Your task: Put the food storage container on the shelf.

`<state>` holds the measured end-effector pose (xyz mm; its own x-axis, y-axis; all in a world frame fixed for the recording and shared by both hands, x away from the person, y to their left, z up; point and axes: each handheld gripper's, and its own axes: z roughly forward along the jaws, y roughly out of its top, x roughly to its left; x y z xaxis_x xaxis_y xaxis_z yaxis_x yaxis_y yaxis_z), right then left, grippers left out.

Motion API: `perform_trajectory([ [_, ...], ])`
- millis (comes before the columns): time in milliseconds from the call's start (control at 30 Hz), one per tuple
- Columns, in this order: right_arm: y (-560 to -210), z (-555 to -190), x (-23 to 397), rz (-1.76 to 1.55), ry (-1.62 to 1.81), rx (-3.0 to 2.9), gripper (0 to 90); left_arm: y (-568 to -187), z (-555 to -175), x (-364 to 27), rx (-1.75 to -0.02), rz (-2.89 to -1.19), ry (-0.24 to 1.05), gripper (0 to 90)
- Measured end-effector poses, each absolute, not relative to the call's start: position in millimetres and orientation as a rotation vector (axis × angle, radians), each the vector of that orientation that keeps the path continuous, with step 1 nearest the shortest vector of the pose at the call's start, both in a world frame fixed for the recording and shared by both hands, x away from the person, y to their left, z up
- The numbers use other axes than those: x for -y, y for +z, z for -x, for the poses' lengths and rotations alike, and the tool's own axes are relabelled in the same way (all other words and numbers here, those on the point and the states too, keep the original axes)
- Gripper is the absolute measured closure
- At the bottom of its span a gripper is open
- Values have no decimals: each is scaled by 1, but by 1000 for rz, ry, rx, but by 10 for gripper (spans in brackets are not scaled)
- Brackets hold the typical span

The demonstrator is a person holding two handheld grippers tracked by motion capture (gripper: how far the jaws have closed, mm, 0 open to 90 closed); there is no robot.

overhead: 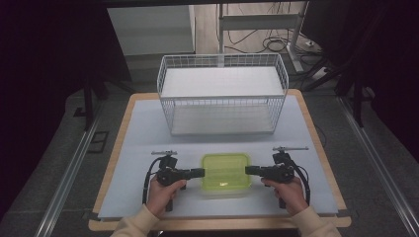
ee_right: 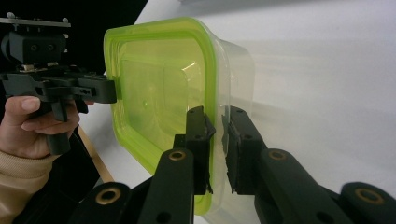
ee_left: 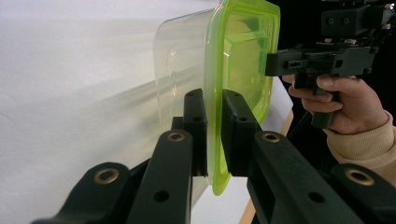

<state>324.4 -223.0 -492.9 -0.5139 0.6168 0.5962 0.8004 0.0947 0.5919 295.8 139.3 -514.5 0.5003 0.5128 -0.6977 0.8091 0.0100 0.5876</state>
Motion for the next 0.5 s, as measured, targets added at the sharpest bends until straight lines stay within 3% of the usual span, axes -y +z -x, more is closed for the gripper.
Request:
perform_trajectory([
  [500,-469,-319,217,1367,-1492,2238,808,-493,-295,-147,-1098,-1638,-289,820],
])
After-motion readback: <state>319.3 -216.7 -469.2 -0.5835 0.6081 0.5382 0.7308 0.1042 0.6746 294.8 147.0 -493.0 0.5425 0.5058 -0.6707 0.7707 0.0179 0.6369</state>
